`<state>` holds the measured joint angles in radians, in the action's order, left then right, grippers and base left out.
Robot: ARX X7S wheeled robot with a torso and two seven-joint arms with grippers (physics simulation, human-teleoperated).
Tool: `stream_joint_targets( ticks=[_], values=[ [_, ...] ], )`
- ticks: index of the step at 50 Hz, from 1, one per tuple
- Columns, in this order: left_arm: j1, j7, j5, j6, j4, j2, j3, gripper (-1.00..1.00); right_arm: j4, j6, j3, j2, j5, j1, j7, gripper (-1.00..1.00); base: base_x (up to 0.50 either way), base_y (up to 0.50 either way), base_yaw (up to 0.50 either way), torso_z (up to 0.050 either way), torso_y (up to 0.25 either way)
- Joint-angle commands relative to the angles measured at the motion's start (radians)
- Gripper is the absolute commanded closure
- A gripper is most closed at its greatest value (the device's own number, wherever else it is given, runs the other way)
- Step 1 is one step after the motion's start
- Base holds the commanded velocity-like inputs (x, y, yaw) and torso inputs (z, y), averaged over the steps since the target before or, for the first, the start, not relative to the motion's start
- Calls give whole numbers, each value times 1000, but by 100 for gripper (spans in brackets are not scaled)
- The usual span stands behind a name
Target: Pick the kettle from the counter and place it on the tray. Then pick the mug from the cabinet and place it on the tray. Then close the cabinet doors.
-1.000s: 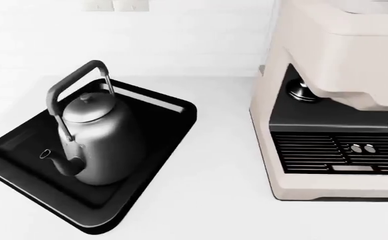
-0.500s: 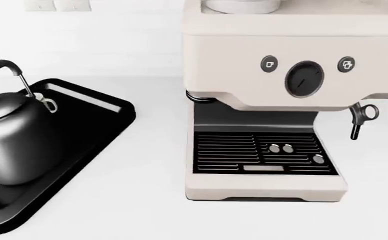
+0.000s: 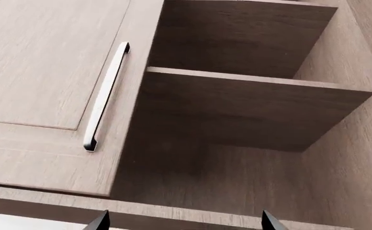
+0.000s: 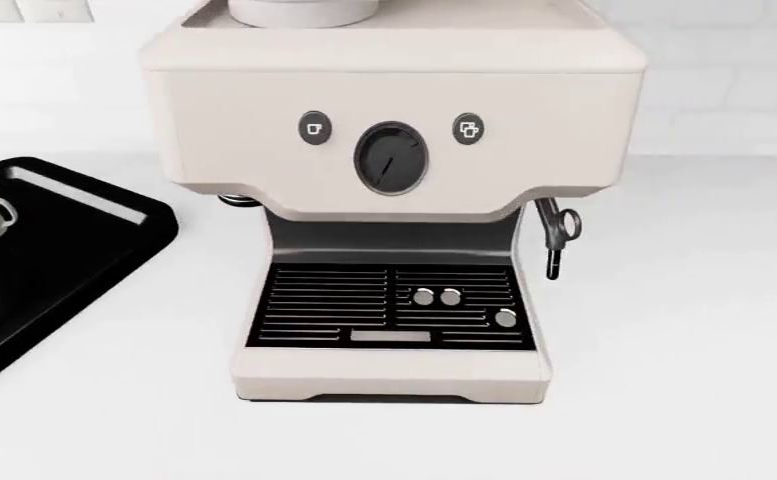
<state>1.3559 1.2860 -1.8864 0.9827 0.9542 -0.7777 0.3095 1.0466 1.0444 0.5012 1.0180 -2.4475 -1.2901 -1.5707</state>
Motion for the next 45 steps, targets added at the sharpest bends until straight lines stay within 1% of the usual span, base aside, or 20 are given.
stream_joint_targets(
  ticks=[1, 3, 5, 8, 9, 11, 13, 16, 18, 22, 23, 25, 27, 29, 30, 33, 36, 39, 43, 45],
  values=[
    [-13, -6, 13, 4, -3, -1, 6, -100, 0, -38, -81, 102, 55, -68, 0, -100, 0, 0, 0, 0, 0],
    [-18, -4, 16, 2, -1, 1, 8, -100, 0, -130, -207, 197, 136, -72, 0, -100, 0, 0, 0, 0, 0],
    [-24, -7, 18, 4, 3, 2, 9, -100, -1, -206, -346, 291, 212, -131, 2, -100, 0, 0, 0, 0, 0],
    [-25, -8, 16, 2, 3, 0, 10, -100, -75, -198, -535, 354, 237, -273, 8, -100, 0, 0, 0, 0, 0],
    [-25, -8, 14, 1, 4, -1, 11, -100, -104, -168, -595, 349, 219, -333, 13, -100, 0, 0, 0, 0, 0],
    [-31, -12, 16, 1, 4, 0, 16, -100, -153, -60, -768, 339, 210, -521, 2, -100, 0, 0, 0, 0, 0],
    [-40, -19, 17, 2, 7, 2, 21, -100, -190, -39, -923, 367, 264, -686, 1, -100, 0, 0, 0, 0, 0],
    [-44, -19, 12, -1, 8, -1, 25, -100, -234, -4, -1076, 368, 298, -869, 1, -100, 0, 0, 0, 0, 0],
    [-51, -25, 6, -2, 10, -4, 30, -100, -258, 39, -1121, 348, 304, -964, 3, -100, 0, 0, 0, 0, 0],
    [-59, -30, 2, -2, 12, -3, 31, -100, -313, 155, -1096, 283, 330, -1050, 52, -100, 0, 0, 0, 0, 0],
    [-58, -30, 0, -3, 11, -3, 30, -100, -314, 151, -1054, 273, 376, -1045, 104, -100, 0, 0, 0, 0, 0],
    [-58, -27, 0, -5, 9, -4, 29, -100, -363, 246, -986, 216, 387, -1063, 141, -100, 0, 0, 0, 0, 0],
    [-57, -25, -1, -6, 5, -10, 33, -100, -437, 379, -885, 137, 375, -1065, 139, -100, 0, 0, 0, 0, 0],
    [-57, -23, -4, -8, 4, -15, 36, -100, -503, 471, -810, 74, 363, -1065, 127, -100, 0, 0, 0, 0, 0],
    [-56, -23, -7, -9, 4, -18, 36, -100, -505, 525, -783, 47, 390, -1066, 169, -100, 0, 0, 0, 0, 0],
    [-63, -20, -9, -12, 3, -14, 37, -100, -458, 526, -781, 45, 597, -1066, 395, -100, 0, 0, 0, 0, 0],
    [-74, -23, -12, -13, 8, -12, 41, -100, -458, 526, -775, 15, 755, -1066, 540, -100, 0, 0, 0, 0, 0],
    [-80, -25, -15, -15, 7, -12, 43, -100, -496, 526, -736, -43, 857, -1066, 630, -100, 0, 0, 0, 0, 0],
    [-78, -21, -30, -22, 10, -21, 44, -100, -508, 526, -682, -135, 1074, -1066, 838, -100, 0, 0, 0, 0, 0],
    [-86, -26, -31, -21, 9, -26, 56, -100, -511, 526, -694, -178, 1205, -1066, 949, -100, 0, 0, 0, 0, 0]
  ],
)
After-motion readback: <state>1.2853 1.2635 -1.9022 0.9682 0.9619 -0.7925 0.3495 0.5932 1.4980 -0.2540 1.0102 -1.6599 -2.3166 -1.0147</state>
